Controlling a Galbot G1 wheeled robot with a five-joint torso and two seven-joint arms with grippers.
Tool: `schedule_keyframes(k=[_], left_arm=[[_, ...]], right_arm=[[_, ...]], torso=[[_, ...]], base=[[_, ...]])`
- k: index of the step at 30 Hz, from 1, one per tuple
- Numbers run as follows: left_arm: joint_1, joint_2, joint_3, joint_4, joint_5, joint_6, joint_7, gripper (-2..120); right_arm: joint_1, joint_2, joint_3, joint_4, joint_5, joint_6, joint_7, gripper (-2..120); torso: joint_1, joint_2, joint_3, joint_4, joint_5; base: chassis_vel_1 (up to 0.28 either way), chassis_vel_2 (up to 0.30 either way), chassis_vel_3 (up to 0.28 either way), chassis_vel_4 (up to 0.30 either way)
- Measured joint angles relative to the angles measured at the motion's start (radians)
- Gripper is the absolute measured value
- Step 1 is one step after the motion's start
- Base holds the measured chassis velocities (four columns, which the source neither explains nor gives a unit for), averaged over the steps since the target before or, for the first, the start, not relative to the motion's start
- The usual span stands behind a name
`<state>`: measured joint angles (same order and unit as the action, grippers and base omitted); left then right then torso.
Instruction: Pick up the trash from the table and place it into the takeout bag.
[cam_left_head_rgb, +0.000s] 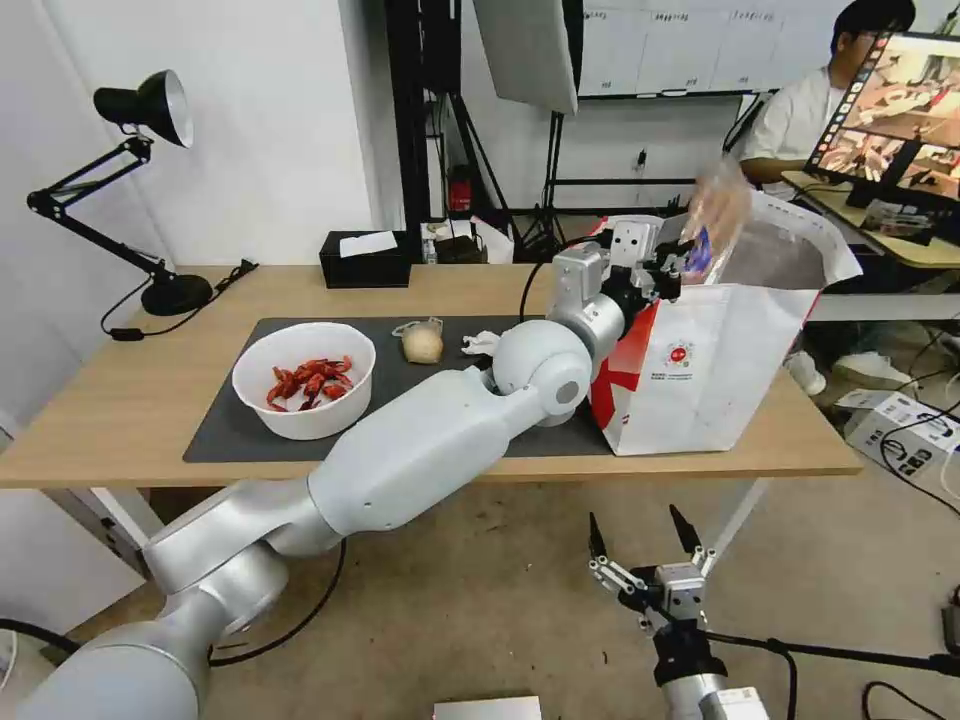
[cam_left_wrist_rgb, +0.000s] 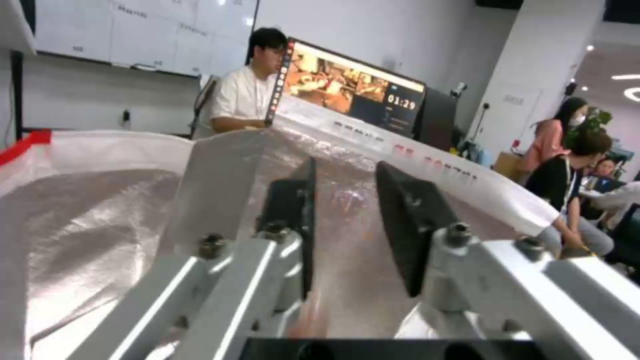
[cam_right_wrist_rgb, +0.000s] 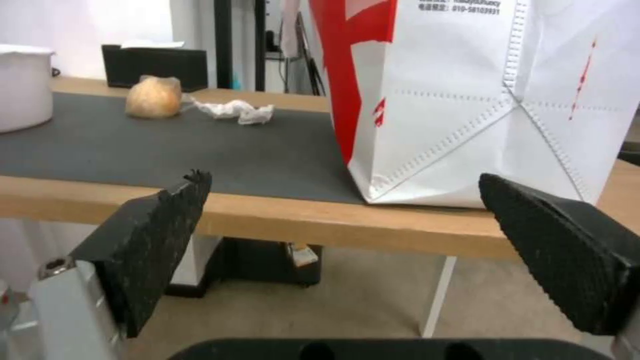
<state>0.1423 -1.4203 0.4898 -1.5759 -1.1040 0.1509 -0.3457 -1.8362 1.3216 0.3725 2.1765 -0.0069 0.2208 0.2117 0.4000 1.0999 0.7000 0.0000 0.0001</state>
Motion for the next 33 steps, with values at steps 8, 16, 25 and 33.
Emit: schedule_keyframes(k=[8, 16, 25, 33], left_arm=[[-0.009, 0.015, -0.004, -0.016, -0.043, 0.000, -0.002, 66], [0.002, 0.040, -0.025, -0.061, -0.063, -0.027, -0.007, 91], [0.072, 0.221, -0.107, -0.215, -0.008, -0.094, 0.030, 100], [0.518, 0.507, -0.423, -0.412, 0.219, -0.164, 0.177, 100]], right_arm=[[-0.003, -0.013, 0.018, 0.014, 0.020, -0.002, 0.000, 100], [0.003, -0.011, 0.018, 0.021, 0.023, -0.006, -0.003, 100], [-0.001, -0.007, 0.013, 0.040, 0.021, -0.004, -0.018, 100], [0.040, -0.031, -0.018, 0.035, 0.021, -0.003, -0.022, 100]], torso=[[0.000, 0.000, 0.000, 0.0000, -0.0001], [0.000, 0.000, 0.000, -0.0002, 0.0000], [0.000, 0.000, 0.000, -0.0001, -0.0004], [0.000, 0.000, 0.000, 0.0003, -0.0007]], base=[[0.000, 0.000, 0.000, 0.000], [0.000, 0.000, 0.000, 0.000], [0.000, 0.000, 0.000, 0.000], [0.000, 0.000, 0.000, 0.000]])
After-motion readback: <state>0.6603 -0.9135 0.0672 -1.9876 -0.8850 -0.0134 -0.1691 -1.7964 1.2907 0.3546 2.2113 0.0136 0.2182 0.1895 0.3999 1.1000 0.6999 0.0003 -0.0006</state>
